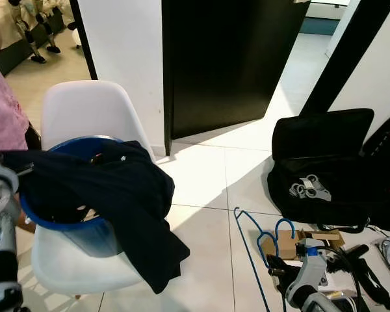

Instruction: Hang hanger

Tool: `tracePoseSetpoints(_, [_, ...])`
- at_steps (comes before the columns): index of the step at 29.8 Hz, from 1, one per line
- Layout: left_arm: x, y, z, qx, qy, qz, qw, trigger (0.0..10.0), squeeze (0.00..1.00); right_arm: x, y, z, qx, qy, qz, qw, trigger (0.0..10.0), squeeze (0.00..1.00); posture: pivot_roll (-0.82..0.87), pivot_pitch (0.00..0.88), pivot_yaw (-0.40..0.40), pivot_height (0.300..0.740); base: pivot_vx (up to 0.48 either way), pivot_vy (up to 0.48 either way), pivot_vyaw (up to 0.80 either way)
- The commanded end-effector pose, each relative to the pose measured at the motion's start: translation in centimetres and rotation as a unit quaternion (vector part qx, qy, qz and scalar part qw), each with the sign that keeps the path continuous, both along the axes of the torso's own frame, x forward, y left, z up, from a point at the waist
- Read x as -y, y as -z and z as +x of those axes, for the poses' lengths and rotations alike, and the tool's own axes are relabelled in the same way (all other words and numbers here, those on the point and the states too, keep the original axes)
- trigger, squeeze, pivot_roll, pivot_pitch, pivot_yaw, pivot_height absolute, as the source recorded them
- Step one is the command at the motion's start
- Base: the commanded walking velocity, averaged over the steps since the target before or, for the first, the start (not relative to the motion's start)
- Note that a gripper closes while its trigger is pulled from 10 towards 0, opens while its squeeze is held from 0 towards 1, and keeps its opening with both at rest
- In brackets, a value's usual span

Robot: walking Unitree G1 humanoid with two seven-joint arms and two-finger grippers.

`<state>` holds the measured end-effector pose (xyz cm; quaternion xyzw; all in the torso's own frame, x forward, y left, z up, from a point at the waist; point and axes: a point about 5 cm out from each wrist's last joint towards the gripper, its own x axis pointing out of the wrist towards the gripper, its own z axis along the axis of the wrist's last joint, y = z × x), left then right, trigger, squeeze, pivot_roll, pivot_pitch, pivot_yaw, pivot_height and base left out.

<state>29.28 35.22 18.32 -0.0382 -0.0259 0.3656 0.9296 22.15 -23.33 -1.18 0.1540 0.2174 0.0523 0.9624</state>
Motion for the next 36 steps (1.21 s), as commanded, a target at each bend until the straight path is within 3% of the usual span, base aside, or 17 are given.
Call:
tracePoseSetpoints(1, [-1.6, 0.0, -1.3, 0.001, -0.044, -0.007, 0.999, 0.0, 0.00, 0.0, 0.2, -0.3, -0.004, 0.006, 0.006, 1.000, 10.0, 0.00, -0.03, 0.148, -0.031, 0.740, 0.000, 0.000, 0.00])
tracePoseSetpoints(3, [-2.8, -0.7, -1.9, 0.000, -0.061, 0.007, 0.998, 0.0, 0.00, -0.1, 0.2, -0.3, -0.004, 0.004, 0.007, 1.000, 10.0, 0.00, -0.03, 0.148, -0.031, 0.740, 0.000, 0.000, 0.00])
tracePoseSetpoints(9, [-3.9, -0.8, -2.7, -0.011, -0.081, 0.015, 0.997, 0.0, 0.00, -0.1, 0.1, -0.3, -0.004, 0.003, 0.008, 1.000, 10.0, 0.00, -0.02, 0.149, -0.029, 0.740, 0.000, 0.000, 0.00])
tracePoseSetpoints(12, [-4.6, 0.7, -3.7, -0.039, -0.097, 0.001, 0.995, 0.0, 0.00, -0.2, 0.1, -0.4, -0.003, 0.003, 0.009, 1.000, 10.0, 0.00, -0.01, 0.152, -0.025, 0.740, 0.000, 0.000, 0.00])
tracePoseSetpoints(13, [-4.6, 2.4, -4.0, -0.055, -0.101, -0.035, 0.993, 0.0, 0.00, -0.3, 0.1, -0.4, -0.003, 0.003, 0.010, 1.000, 10.0, 0.00, -0.01, 0.152, -0.025, 0.740, 0.000, 0.000, 0.00])
tracePoseSetpoints(16, [-3.8, 5.5, -4.3, -0.083, -0.098, -0.086, 0.988, 0.0, 0.00, -0.4, 0.1, -0.3, -0.002, 0.003, 0.010, 1.000, 10.0, 0.00, -0.01, 0.152, -0.025, 0.740, 0.000, 0.000, 0.00])
tracePoseSetpoints(17, [-3.8, 5.5, -4.3, -0.083, -0.098, -0.086, 0.988, 0.0, 0.00, -0.4, 0.1, -0.3, -0.002, 0.003, 0.010, 1.000, 10.0, 0.00, -0.01, 0.152, -0.025, 0.740, 0.000, 0.000, 0.00])
tracePoseSetpoints(20, [-1.7, 8.5, -4.1, -0.114, -0.074, -0.121, 0.983, 0.5, 0.00, -0.4, 0.0, -0.4, -0.002, 0.005, 0.011, 1.000, 10.0, 0.00, -0.02, 0.151, -0.023, 0.740, 0.000, 0.000, 0.00])
tracePoseSetpoints(24, [-0.6, 9.7, -4.1, -0.132, -0.062, -0.131, 0.981, 1.3, 0.00, -0.3, 0.0, -0.4, -0.002, 0.005, 0.011, 1.000, 10.0, 0.00, -0.02, 0.152, -0.022, 0.740, 0.000, 0.000, 0.00])
tracePoseSetpoints(25, [-0.4, 10.0, -4.1, -0.135, -0.060, -0.132, 0.980, 1.8, 0.00, -0.3, 0.0, -0.4, -0.002, 0.005, 0.011, 1.000, 10.0, 0.00, -0.02, 0.153, -0.022, 0.740, 0.000, 0.000, 0.00])
tracePoseSetpoints(28, [-0.2, 10.5, -4.3, -0.142, -0.060, -0.132, 0.979, 1.7, 0.00, -0.3, 0.0, -0.4, -0.002, 0.005, 0.011, 1.000, 10.0, 0.00, -0.02, 0.153, -0.022, 0.740, 0.000, 0.000, 0.00])
tracePoseSetpoints(31, [-0.1, 10.8, -4.3, -0.147, -0.058, -0.132, 0.979, 2.2, 0.00, -0.4, 0.0, -0.4, -0.002, 0.005, 0.011, 1.000, 10.0, 0.00, -0.02, 0.153, -0.021, 0.740, 0.000, 0.000, 0.00])
tracePoseSetpoints(32, [-0.1, 10.9, -4.4, -0.151, -0.059, -0.128, 0.978, 6.2, 0.00, -0.4, 0.0, -0.4, -0.003, 0.006, 0.011, 1.000, 10.0, 0.00, -0.02, 0.152, -0.020, 0.740, 0.000, 0.000, 0.00])
tracePoseSetpoints(33, [-0.2, 11.0, -4.5, -0.153, -0.060, -0.126, 0.978, 7.8, 0.00, -0.3, 0.0, -0.4, -0.003, 0.006, 0.011, 1.000, 10.0, 0.00, -0.02, 0.152, -0.020, 0.740, 0.000, 0.000, 0.00])
tracePoseSetpoints(35, [-0.2, 11.0, -4.5, -0.153, -0.060, -0.126, 0.978, 7.8, 0.00, -0.3, 0.0, -0.4, -0.003, 0.006, 0.011, 1.000, 10.0, 0.00, -0.02, 0.152, -0.020, 0.740, 0.000, 0.000, 0.00])
tracePoseSetpoints(36, [-0.3, 11.0, -4.6, -0.158, -0.066, -0.118, 0.978, 10.0, 0.00, -0.3, 0.0, -0.5, -0.003, 0.005, 0.012, 1.000, 10.0, 0.00, -0.02, 0.151, -0.020, 0.740, 0.000, 0.000, 0.00])
